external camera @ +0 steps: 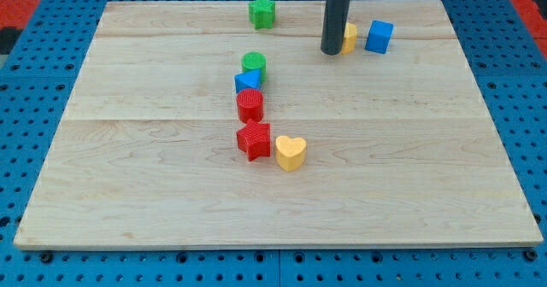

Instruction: Move yellow heart at the bottom left of yellow hexagon

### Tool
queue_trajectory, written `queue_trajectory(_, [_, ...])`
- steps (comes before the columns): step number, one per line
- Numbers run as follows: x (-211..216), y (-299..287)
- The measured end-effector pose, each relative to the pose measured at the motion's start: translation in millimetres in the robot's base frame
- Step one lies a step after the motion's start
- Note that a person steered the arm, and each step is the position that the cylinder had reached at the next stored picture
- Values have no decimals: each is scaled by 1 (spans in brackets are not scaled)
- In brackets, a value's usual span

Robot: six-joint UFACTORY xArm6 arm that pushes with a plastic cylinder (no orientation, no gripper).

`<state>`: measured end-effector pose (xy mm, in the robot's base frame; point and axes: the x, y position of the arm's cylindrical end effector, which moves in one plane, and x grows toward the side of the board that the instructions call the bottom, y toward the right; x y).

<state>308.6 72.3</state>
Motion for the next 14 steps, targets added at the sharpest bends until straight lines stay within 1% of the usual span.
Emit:
queue_trajectory(1, [72, -10])
queue_trajectory(2, [133, 47])
queue_trajectory(3, [200, 84])
queue_trajectory(4, [252, 36])
queue_trajectory(5, [251, -39])
queue_trajectory(6, [221, -39])
queue_trajectory(7, [243, -46])
queue_trajectory(8, [254, -69])
queue_trajectory(9, [216, -71])
queue_trajectory(10, [207, -59])
queue_trajectory(11, [201, -22])
queue_trajectory(12, [198, -7])
queue_trajectory(13, [233, -5])
queue_trajectory(14, [227, -34])
